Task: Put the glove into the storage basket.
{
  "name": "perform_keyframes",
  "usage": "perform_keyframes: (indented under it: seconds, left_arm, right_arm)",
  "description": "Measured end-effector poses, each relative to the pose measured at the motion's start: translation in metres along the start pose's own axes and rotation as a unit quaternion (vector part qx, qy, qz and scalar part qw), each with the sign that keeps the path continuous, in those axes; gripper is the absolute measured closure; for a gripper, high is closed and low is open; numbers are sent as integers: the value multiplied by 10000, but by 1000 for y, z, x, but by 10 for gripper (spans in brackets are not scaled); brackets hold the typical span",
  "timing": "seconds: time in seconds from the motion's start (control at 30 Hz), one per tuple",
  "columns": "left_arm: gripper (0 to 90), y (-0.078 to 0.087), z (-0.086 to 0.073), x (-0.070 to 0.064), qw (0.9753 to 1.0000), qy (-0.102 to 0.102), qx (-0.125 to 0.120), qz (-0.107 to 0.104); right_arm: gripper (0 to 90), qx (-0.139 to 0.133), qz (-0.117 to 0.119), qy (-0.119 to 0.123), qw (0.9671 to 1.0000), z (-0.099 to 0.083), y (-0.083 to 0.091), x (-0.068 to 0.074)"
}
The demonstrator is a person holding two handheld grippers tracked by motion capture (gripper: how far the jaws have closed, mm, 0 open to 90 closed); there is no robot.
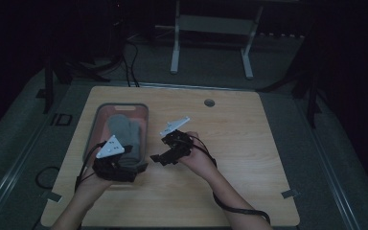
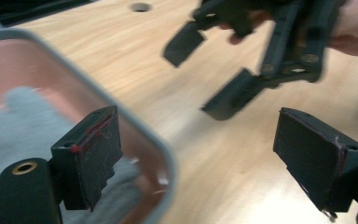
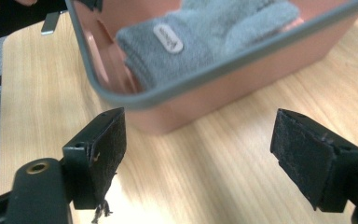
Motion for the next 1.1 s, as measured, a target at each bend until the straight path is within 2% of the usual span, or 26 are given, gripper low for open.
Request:
perform_keyframes:
  seconds: [0.03, 0.07, 0.1, 0.13, 0.17, 0.2, 0.3, 0.33, 0.37, 0.47, 0.53, 0.63, 0.7, 0.83, 0.9, 0.93, 0.97, 1.03, 1.07, 1.1]
  left_arm:
    - [156, 0, 0, 0, 10000, 0, 0, 0]
    - [156, -3, -1, -3, 10000, -2, 39, -68]
    - [156, -9, -4, -9, 9998, -3, 44, -213]
    - [156, -9, -4, -9, 9998, -3, 44, -213]
    - [156, -12, -5, -13, 9995, 10, 23, -316]
    - [156, -17, -9, -18, 9993, 10, 67, -366]
    - [155, -20, -11, -22, 9992, -92, 98, -384]
    - [155, -25, -15, -29, 9982, -68, 128, -575]
    - [156, -32, -20, -35, 9976, -92, 187, -666]
    - [156, -41, -26, -41, 9967, -134, 276, -754]
    - [155, -44, -28, -42, 9965, -114, 261, -783]
    - [155, -56, -34, -43, 9958, -151, 262, -863]
    - [156, -62, -37, -45, 9952, -175, 313, -905]
    - [156, -71, -39, -47, 9939, -291, 374, -998]
    - [156, -75, -40, -47, 9931, -326, 414, -1052]
    - [156, -78, -40, -47, 9927, -315, 413, -1087]
    - [156, -82, -41, -46, 9923, -267, 414, -1136]
    - [156, -84, -42, -47, 9920, -243, 434, -1157]
    - [156, -88, -42, -48, 9913, -243, 422, -1224]
    - [156, -89, -42, -49, 9905, -307, 446, -1264]
  right_arm:
    - [182, 6, 19, -7, 10000, -3, 2, 1]
    - [182, 6, 19, -7, 10000, -3, 2, 1]
    - [182, 3, 33, -8, 10000, -11, 4, 2]
    - [182, 3, 33, -8, 10000, -11, 4, 2]
    - [182, 23, 47, -3, 10000, -14, 5, 3]
    - [182, 74, 3, 19, 10000, -24, 6, 4]
    - [182, 103, 15, 49, 9999, -29, 6, 4]
    - [182, 119, 33, 8, 9999, -35, 6, 4]
    - [182, 178, 82, -42, 9998, -50, 7, 2]
    - [182, 200, -4, -65, 9998, -61, 9, -1]
    - [182, 177, -15, -61, 9998, -64, 9, -3]
    - [182, 198, -50, -8, 9998, -79, 13, -7]
    - [183, 256, -41, -95, 9996, -86, 15, -10]
    - [182, 186, -139, -137, 9996, -95, 18, -16]
    - [175, 179, -208, -80, 9996, -101, 20, -19]
    - [175, 160, -312, 10, 9994, -106, 23, -22]
    - [172, 126, -307, 47, 9994, -109, 24, -23]
    - [169, 117, -325, 52, 9994, -113, 26, -25]
    - [168, 131, -354, 62, 9993, -120, 28, -27]
    - [168, 139, -397, 38, 9991, -123, 29, -28]
Point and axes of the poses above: each handheld gripper's, and its own axes: y roughly backward along the jaws, z roughly out of its top, x roughly to its left, the point moved 5 cm from there along -y, roughly forward along the jaws, and after that the axes turned 14 degrees about -z, right-handed, at the moved point
